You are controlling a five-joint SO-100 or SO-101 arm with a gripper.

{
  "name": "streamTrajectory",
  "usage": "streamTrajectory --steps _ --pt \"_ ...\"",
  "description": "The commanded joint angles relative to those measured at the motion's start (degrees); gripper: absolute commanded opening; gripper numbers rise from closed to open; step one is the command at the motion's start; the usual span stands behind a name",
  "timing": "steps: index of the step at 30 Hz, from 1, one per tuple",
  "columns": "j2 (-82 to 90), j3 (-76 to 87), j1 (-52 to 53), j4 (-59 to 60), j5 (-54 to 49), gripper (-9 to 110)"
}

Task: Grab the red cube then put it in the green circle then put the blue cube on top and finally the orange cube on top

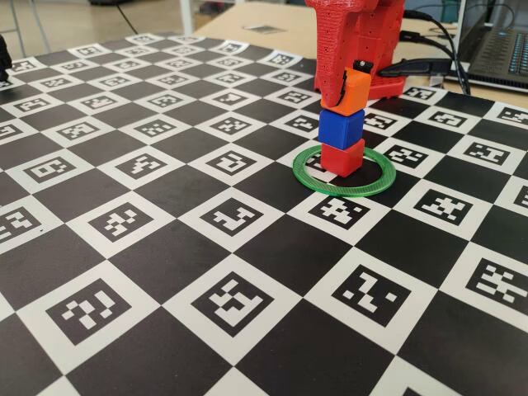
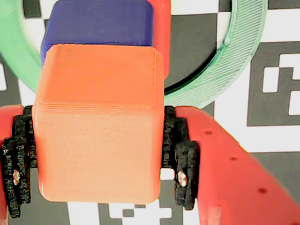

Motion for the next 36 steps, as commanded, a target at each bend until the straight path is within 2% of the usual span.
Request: streamTrajectory --steps 1,5,9,18,36 --pt "1.23 -0.26 -1.05 -0.79 -0.26 6" --pt "1.23 -0.26 -1.49 -0.44 0.18 21" --pt "1.32 -0.44 -1.49 0.35 1.85 27" --pt "1.93 -0.70 -1.49 0.97 2.55 31" --pt "2.72 -0.44 -2.02 1.05 1.14 31"
